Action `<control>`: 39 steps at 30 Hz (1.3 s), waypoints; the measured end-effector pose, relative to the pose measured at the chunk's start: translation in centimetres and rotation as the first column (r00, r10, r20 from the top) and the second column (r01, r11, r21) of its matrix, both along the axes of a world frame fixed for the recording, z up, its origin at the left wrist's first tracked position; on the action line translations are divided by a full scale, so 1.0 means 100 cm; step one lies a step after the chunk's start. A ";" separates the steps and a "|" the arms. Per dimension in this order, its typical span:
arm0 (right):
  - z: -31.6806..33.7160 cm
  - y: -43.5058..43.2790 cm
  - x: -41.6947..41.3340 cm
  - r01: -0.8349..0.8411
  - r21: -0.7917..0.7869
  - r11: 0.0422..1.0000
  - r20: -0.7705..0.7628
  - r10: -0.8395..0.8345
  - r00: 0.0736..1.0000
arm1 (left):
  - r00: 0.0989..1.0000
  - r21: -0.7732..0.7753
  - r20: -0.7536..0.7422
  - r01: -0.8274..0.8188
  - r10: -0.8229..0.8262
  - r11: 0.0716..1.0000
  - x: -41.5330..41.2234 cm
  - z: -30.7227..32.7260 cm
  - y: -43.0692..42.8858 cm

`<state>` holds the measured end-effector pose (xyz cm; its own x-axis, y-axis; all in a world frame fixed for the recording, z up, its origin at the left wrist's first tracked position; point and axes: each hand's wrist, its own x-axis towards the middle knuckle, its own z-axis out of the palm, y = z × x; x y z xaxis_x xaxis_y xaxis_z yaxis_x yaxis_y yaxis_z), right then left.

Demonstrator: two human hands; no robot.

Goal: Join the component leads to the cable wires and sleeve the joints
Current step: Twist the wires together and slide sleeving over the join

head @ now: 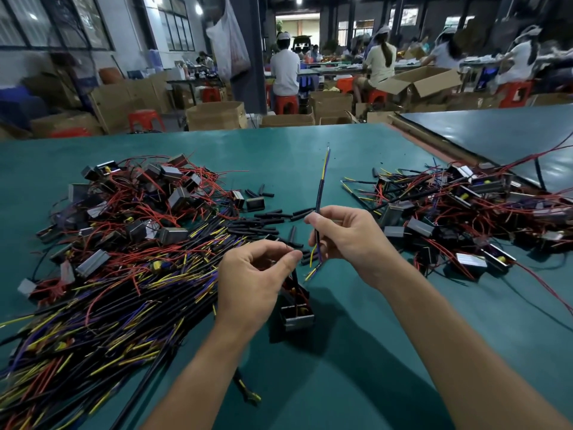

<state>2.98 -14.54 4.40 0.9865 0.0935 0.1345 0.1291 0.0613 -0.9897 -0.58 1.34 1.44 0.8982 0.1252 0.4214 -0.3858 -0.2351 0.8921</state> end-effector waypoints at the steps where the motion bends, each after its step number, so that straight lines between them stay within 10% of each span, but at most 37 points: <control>1: 0.000 0.001 0.000 -0.002 -0.005 1.000 0.002 0.002 1.000 | 1.000 -0.010 -0.006 0.004 -0.004 1.000 0.000 0.001 0.000; 29: -0.001 0.008 -0.005 -0.001 -0.022 1.000 0.099 0.003 0.995 | 0.994 0.171 -0.031 0.111 -0.107 0.979 -0.010 0.008 0.002; 39: -0.001 -0.004 0.001 0.254 -0.215 0.943 0.202 -0.211 0.956 | 0.964 0.085 -0.107 0.251 -0.242 0.964 -0.009 0.010 0.000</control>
